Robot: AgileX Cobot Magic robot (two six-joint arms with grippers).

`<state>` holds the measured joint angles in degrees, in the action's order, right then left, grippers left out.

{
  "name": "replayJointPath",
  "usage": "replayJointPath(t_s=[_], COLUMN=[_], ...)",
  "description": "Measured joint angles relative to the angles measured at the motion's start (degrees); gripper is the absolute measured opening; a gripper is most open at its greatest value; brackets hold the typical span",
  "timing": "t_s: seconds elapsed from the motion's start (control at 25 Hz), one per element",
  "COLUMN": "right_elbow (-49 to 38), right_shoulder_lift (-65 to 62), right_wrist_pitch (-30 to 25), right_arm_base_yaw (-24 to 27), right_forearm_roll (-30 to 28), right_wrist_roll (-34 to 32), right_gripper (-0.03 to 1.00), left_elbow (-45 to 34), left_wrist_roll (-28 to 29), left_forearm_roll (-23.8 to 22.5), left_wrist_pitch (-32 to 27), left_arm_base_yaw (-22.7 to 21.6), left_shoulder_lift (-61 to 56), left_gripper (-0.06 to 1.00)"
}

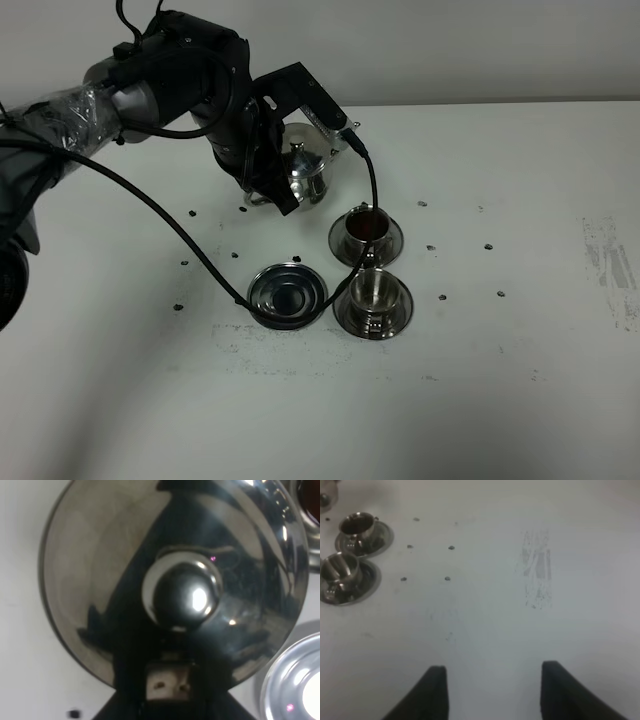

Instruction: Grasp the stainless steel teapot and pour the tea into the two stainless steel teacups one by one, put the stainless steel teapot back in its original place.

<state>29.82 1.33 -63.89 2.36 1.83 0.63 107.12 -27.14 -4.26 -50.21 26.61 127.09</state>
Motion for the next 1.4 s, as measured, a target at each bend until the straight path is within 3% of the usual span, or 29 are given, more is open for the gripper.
replayJointPath(t_s=[0.72, 1.04, 1.2, 1.4], right_elbow=[0.0, 0.0, 0.0, 0.0], right_shoulder_lift=[0.0, 0.0, 0.0, 0.0], right_wrist_pitch=[0.0, 0.0, 0.0, 0.0], right_arm_base_yaw=[0.0, 0.0, 0.0, 0.0], right_forearm_roll=[0.0, 0.0, 0.0, 0.0], right_wrist_roll=[0.0, 0.0, 0.0, 0.0], right_gripper=[0.44, 0.44, 0.44, 0.44], left_elbow=[-2.3, -2.4, -9.5, -25.0], left_wrist_roll=[3.6, 1.5, -2.9, -9.0], left_forearm_roll=[2.7, -2.6, -3.2, -3.1], left_wrist_pitch=[2.1, -2.6, -1.0, 2.5], left_arm_base_yaw=[-1.5, 0.0, 1.6, 2.8], left_shoulder_lift=[2.6, -6.7, -12.1, -20.3], left_gripper=[0.2, 0.2, 0.2, 0.2])
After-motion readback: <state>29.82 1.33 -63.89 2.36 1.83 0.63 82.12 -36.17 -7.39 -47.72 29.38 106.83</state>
